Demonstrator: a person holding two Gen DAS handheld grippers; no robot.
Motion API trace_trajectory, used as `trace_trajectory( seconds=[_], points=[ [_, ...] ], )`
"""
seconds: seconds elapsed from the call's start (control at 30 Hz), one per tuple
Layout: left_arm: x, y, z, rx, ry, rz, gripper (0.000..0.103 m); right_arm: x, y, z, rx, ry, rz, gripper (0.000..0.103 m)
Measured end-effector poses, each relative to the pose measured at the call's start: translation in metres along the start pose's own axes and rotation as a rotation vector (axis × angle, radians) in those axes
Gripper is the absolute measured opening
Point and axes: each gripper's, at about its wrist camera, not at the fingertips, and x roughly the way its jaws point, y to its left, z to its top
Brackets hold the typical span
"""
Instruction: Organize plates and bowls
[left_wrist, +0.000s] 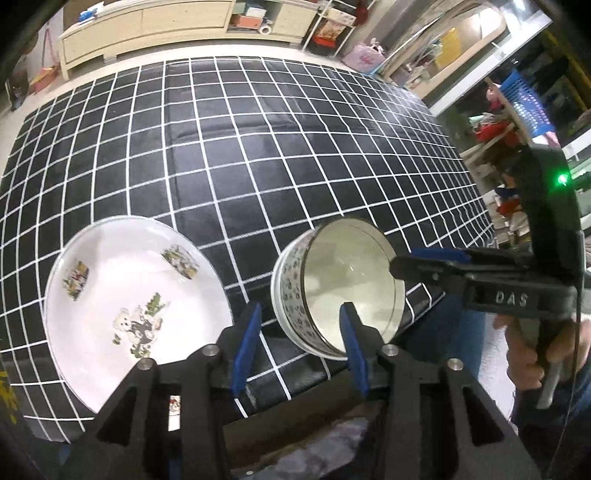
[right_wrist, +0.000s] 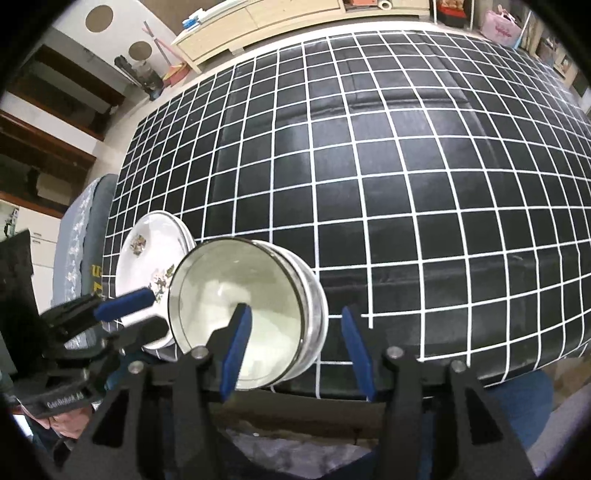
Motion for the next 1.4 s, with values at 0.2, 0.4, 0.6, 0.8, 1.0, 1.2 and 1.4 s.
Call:
trace_trajectory(
  seconds=[0.2,0.4,0.6,0.8,1.0,1.2,1.4],
  points=[
    [0.029,0.008,-0.008,0.000,0.053,-0.031,0.046,0.012,-0.001,-0.004,0.026,-0.008,0.009,0.063],
    [0.053,0.009,-0.009,-0.003,0.074,-0.074,0.046,0.035,-0.016,-0.003,0.111,0.034,0.056,0.063],
    [0.065,0.012,-0.010,-0.009,0.083,-0.077,0.046,0.047,-0.023,0.000,0.153,0.062,0.108,0.063],
    [0.068,0.010,-0.011,0.019,0.093,-0.057,0.046,0.055,-0.024,-0.001,0.163,0.079,0.122,0.063],
    [0.087,0.000,-0.007,0.047,0.115,-0.012,0.047,0.058,-0.028,-0.003,0.171,0.083,0.135,0.064],
    [0.101,-0.006,-0.004,0.017,0.120,-0.002,0.054,0.056,-0.034,-0.008,0.184,0.074,0.146,0.065],
    [0.099,-0.010,-0.005,0.001,0.119,0.028,0.054,0.055,-0.024,-0.009,0.180,0.070,0.106,0.066]
  ],
)
